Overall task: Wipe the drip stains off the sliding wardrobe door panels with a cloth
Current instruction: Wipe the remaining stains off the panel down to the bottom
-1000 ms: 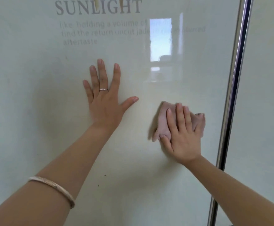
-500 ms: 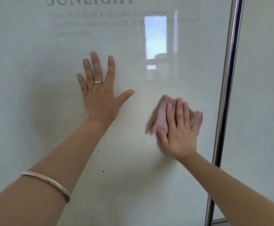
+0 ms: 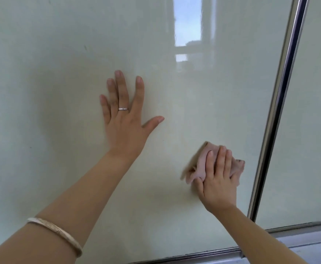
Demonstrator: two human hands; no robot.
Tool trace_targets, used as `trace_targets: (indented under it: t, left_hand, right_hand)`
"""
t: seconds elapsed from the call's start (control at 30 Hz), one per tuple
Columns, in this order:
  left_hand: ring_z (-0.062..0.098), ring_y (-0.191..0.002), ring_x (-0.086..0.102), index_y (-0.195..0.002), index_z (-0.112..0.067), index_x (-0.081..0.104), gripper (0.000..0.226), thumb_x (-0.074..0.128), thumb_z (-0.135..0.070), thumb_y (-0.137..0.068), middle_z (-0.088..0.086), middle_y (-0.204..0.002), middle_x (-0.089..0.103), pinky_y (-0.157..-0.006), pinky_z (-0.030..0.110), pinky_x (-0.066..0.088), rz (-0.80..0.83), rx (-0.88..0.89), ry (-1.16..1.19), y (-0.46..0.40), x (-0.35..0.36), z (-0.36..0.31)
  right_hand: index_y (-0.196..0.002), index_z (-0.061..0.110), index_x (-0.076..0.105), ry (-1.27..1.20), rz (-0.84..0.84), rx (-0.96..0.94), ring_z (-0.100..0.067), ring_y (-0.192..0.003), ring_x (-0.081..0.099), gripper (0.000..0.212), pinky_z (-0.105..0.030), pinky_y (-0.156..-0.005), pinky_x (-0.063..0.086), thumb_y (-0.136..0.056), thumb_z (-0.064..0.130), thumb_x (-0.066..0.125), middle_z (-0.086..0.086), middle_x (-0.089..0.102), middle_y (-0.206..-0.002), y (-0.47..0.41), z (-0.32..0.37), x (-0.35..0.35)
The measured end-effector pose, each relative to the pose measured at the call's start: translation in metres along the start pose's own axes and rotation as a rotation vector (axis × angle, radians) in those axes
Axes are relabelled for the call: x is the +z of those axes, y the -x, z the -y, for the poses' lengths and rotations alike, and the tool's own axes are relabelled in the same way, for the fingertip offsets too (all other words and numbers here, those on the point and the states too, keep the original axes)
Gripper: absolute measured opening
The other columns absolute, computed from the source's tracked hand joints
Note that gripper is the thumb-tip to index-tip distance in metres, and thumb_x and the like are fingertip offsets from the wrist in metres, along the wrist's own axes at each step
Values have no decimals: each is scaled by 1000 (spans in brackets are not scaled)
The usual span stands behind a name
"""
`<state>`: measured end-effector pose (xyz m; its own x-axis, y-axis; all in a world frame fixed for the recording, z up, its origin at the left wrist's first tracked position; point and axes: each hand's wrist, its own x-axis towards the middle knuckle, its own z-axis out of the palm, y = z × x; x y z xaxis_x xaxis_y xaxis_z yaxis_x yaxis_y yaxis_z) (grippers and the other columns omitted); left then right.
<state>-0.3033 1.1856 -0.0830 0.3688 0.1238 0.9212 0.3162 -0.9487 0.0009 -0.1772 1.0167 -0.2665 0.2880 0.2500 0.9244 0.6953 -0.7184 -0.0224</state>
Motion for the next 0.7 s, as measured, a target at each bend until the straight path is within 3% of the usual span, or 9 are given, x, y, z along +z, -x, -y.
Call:
trace_targets:
  t: [0.1, 0.23, 0.33, 0.4, 0.47, 0.57, 0.63, 0.7]
  left_hand:
    - [39, -141, 7, -149, -16, 16, 89, 49, -61, -80, 26, -153, 11, -111, 52, 4, -14, 5, 5, -1, -1, -1]
    - [39, -140, 10, -148, -14, 19, 89, 56, -59, -80, 27, -152, 14, -112, 52, 6, -36, 9, 5, -1, -2, 0]
    - [39, -140, 11, -148, -14, 20, 89, 55, -60, -80, 27, -152, 15, -112, 50, 6, -41, 11, -12, -1, -2, 0]
    - [38, -141, 10, -148, -15, 20, 89, 55, -60, -81, 26, -152, 14, -112, 49, 4, -30, 4, -19, -1, -4, -1]
    - [38, -142, 7, -149, -16, 18, 88, 54, -60, -81, 25, -153, 11, -113, 48, 2, -6, -4, -25, -1, -6, -2]
    - [37, -142, 4, -149, -18, 14, 89, 53, -61, -82, 23, -154, 8, -113, 47, 0, 15, -11, -25, -2, -7, -4]
    - [37, -142, 5, -149, -18, 14, 88, 51, -62, -82, 23, -154, 8, -113, 46, -1, 11, -12, -20, -2, -7, -3]
    - [37, -142, 5, -149, -18, 15, 88, 50, -63, -82, 24, -154, 8, -113, 46, -1, 14, -13, -9, -1, -8, -3]
  right_hand:
    - [-153, 14, -10, -8, -60, 4, -27, -148, -14, 69, -64, -111, 1, -101, 54, 9, -14, -16, -160, -31, 2, -7]
    - [-152, 5, 7, -59, -197, 148, -28, -149, -5, 72, -62, -112, 2, -100, 54, 15, -28, 19, -153, -94, 29, -13]
    - [-154, 13, -6, -38, -144, -21, -26, -148, -12, 70, -65, -111, 2, -100, 53, 13, -18, -8, -160, -71, 35, -2]
    - [-154, 14, -8, -31, -37, -170, -27, -148, -12, 68, -71, -106, 11, -102, 52, 12, -11, -18, -160, -30, 34, 4]
    - [-154, 15, -6, -28, -18, -216, -27, -149, -10, 66, -71, -102, 16, -103, 52, 13, -11, -16, -160, -6, 32, 4]
    - [-155, 17, -4, -23, -62, -217, -25, -149, -10, 67, -67, -109, 5, -102, 54, 13, -13, -5, -161, -34, 35, -3]
    - [-155, 16, 3, -33, -113, -129, -22, -148, -13, 67, -64, -111, 0, -100, 54, 13, -17, 10, -156, -71, 45, -10]
    - [-155, 15, 7, -64, -147, -12, -21, -147, -16, 67, -62, -112, -4, -100, 54, 12, -18, 11, -154, -87, 61, -12]
